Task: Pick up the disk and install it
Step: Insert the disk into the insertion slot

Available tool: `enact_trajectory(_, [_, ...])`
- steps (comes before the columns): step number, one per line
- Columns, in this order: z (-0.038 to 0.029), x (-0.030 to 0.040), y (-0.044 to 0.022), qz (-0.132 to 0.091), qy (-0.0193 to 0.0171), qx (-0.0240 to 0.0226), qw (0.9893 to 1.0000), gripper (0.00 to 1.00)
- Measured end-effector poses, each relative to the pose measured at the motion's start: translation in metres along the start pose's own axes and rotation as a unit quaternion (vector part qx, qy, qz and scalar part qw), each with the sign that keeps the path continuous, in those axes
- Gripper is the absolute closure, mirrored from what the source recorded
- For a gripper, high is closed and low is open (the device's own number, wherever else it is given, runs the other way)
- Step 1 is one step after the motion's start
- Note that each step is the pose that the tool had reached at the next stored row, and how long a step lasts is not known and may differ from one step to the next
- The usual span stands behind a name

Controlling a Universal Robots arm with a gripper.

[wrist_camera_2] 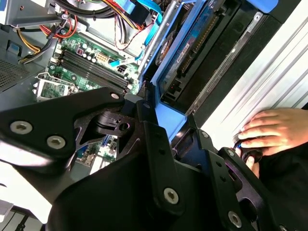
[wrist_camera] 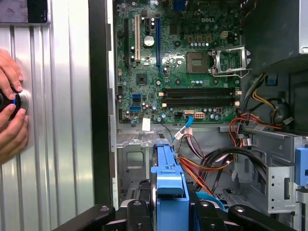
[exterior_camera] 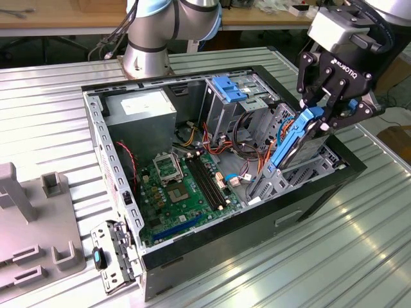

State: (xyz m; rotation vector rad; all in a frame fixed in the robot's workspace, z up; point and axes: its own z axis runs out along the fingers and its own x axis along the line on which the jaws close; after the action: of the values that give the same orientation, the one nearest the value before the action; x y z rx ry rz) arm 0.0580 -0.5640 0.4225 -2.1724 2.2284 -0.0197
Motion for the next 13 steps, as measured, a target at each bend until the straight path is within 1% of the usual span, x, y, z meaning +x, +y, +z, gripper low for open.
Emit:
enact_trajectory(3, [0.0035, 0.0001, 0.0001, 0.0, 0.0, 0.0, 1.0, 0.63])
enact_trajectory(4, [0.0064, 0.0001, 0.0002, 0.0, 0.0, 0.0, 1.0, 0.63])
enact_trajectory(11, [0.0183, 0.0008, 0.0005, 0.0, 0.0, 0.0, 1.0, 0.63])
enact_trajectory(13, [0.0235, 0.001, 0.0007, 0.0, 0.0, 0.0, 1.0, 0.63])
